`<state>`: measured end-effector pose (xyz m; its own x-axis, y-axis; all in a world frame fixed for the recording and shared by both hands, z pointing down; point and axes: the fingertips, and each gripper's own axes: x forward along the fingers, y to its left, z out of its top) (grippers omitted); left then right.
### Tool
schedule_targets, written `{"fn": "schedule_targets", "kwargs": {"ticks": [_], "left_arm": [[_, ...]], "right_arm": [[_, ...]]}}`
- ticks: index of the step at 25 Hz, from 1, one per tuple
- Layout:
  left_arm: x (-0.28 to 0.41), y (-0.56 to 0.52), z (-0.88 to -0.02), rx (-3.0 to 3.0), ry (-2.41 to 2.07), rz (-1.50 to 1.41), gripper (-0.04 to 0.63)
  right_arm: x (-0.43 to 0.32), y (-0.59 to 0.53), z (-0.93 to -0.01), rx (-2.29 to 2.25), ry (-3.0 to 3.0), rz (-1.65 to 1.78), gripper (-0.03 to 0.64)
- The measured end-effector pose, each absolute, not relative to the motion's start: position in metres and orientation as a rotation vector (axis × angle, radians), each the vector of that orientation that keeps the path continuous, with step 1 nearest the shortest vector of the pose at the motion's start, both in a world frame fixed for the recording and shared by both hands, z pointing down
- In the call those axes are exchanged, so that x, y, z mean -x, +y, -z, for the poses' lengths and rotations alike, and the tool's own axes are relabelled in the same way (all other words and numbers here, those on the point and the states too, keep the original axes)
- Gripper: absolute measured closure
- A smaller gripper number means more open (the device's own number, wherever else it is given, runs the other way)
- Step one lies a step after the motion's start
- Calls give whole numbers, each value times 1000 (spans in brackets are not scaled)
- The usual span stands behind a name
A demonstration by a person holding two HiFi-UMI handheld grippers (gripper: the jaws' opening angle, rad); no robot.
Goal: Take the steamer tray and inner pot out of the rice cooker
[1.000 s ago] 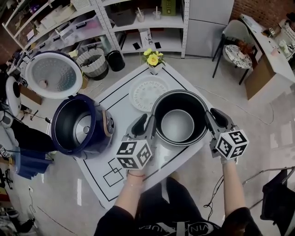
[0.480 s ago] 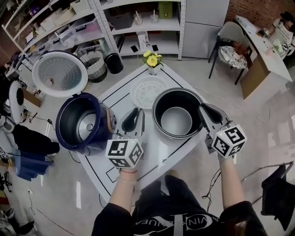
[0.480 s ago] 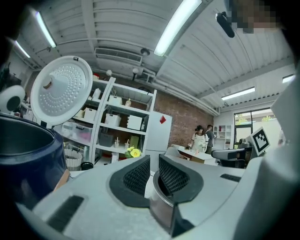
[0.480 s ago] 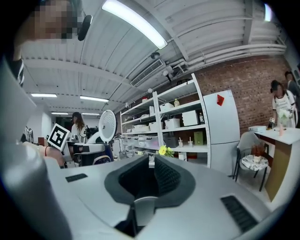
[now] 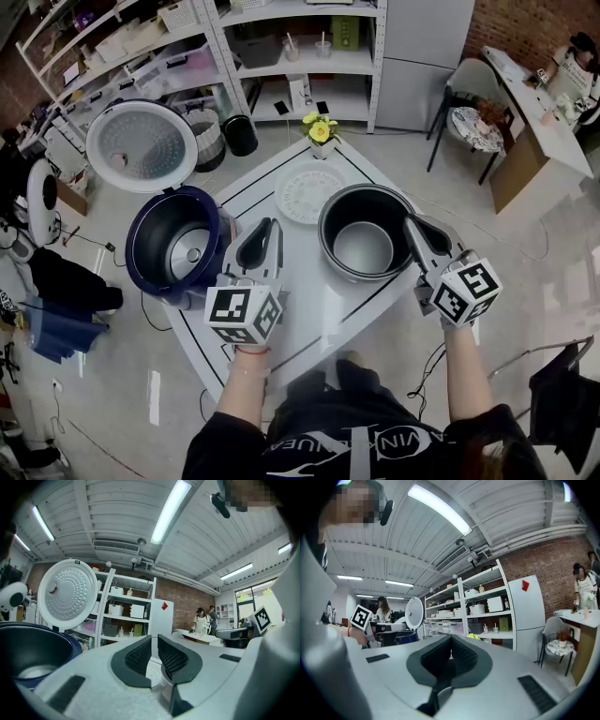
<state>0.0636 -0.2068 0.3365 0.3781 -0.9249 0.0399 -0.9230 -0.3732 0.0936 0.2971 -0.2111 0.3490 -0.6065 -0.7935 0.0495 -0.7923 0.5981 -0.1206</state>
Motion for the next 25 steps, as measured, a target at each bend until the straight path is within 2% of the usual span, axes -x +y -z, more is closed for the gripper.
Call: {"fn": "schedule_targets", "kwargs": {"ticks": [25], "left_arm": [[-33, -173, -291, -2545, -1783, 110, 578]], "right_arm": [[-264, -185, -309, 1272, 2805, 91, 618]]}}
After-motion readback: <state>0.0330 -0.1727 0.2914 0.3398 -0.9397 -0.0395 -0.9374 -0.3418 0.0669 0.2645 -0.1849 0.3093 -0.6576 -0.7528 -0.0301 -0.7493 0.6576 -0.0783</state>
